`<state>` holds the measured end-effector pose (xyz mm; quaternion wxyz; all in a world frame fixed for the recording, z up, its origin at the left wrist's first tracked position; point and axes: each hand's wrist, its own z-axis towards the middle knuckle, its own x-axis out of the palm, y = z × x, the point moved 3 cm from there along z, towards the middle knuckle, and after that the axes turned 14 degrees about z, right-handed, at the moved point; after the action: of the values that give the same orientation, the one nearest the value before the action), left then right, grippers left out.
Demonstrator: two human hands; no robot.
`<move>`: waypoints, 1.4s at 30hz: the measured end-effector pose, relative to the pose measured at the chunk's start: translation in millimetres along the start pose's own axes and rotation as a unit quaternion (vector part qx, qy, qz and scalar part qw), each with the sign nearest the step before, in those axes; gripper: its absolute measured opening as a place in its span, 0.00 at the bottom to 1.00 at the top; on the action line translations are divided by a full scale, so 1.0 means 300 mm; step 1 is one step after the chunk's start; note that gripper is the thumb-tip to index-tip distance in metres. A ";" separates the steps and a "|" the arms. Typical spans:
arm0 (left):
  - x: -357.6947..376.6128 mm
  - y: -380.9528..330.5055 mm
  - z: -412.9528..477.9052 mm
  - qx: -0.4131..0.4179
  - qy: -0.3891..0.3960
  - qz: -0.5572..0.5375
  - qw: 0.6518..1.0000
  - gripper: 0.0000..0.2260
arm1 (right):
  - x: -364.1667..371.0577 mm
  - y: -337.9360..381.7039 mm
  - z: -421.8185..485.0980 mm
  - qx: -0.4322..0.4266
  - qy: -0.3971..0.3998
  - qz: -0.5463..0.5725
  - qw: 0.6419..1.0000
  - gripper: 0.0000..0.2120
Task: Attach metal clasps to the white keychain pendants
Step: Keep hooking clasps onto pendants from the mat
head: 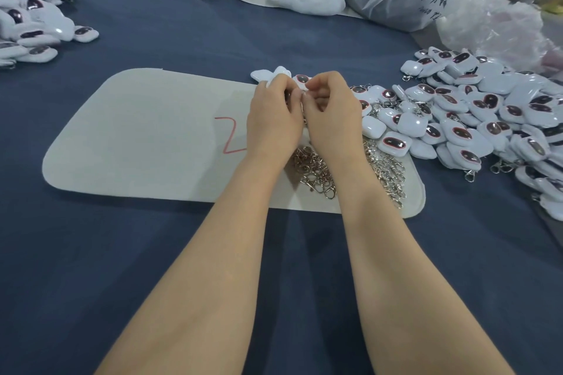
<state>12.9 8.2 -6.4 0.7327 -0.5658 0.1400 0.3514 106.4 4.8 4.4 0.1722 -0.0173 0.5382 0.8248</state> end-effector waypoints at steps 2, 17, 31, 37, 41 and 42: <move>0.001 0.002 -0.001 -0.003 -0.005 -0.010 1.000 0.06 | -0.001 -0.002 -0.001 0.013 -0.003 0.004 1.000 0.05; 0.003 -0.002 -0.008 -0.011 -0.004 -0.045 0.999 0.06 | -0.009 -0.002 -0.001 0.001 -0.053 0.010 0.999 0.04; 0.001 0.000 -0.004 -0.015 -0.016 -0.008 1.000 0.05 | 0.001 -0.012 0.004 0.018 -0.016 0.026 0.999 0.06; -0.010 0.003 -0.006 -0.025 -0.018 -0.007 0.999 0.06 | 0.005 -0.015 -0.003 -0.019 0.011 0.004 1.000 0.07; -0.012 0.002 -0.007 -0.022 -0.017 -0.014 1.000 0.06 | 0.003 -0.012 -0.005 -0.042 0.015 -0.014 0.999 0.05; -0.012 0.001 -0.006 -0.020 -0.015 -0.019 1.000 0.06 | 0.002 -0.011 -0.006 -0.045 0.013 -0.015 0.999 0.05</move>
<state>10.3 5.4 -5.0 0.7297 -0.5774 0.1113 0.3489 106.6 4.6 0.5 0.1765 -0.0434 0.5023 0.8454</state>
